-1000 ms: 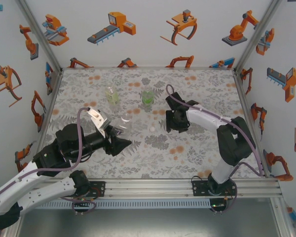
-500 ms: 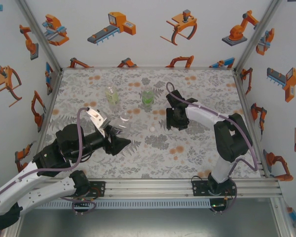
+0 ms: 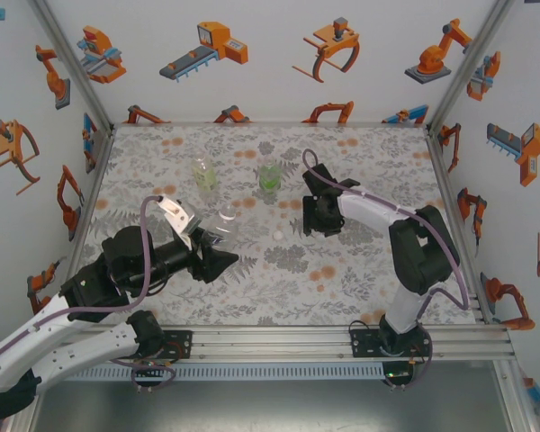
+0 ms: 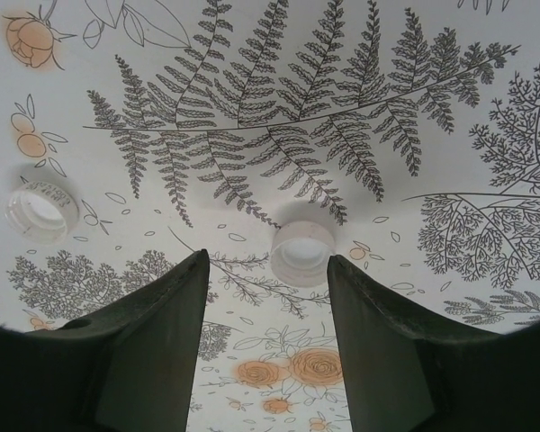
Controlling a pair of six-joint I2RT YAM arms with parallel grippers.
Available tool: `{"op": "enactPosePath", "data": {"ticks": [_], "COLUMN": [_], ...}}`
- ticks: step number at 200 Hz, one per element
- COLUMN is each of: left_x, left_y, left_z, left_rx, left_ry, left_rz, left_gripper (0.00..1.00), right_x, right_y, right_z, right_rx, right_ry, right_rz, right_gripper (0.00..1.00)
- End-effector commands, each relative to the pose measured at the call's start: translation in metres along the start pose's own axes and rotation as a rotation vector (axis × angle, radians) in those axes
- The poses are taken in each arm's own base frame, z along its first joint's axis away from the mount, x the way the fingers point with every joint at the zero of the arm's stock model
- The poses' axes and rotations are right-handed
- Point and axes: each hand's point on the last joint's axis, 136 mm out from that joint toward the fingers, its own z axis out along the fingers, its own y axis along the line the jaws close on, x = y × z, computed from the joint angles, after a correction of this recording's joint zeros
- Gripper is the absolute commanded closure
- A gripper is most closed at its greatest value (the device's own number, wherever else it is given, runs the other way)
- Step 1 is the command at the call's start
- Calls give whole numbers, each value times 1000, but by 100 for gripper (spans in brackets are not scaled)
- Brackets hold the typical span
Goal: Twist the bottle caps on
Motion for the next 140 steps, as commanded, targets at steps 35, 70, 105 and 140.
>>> {"op": "enactPosePath", "data": {"ticks": [35, 70, 105, 140], "left_x": [-1, 0, 1, 3], "left_y": [3, 3, 3, 3], "left_z": [1, 2, 4, 6], "left_rx": [-9, -10, -12, -9], "left_ry": [-22, -22, -17, -12], "left_rz": [-16, -18, -18, -22], "left_gripper": [100, 100, 100, 100], "right_x": [6, 8, 11, 15], "right_y": [-11, -12, -13, -14], "right_z": [7, 7, 12, 18], "right_rx": [49, 51, 54, 55], "right_ry": [19, 24, 35, 49], "right_rz": [-7, -11, -9, -9], "right_gripper": [49, 49, 49, 49]}}
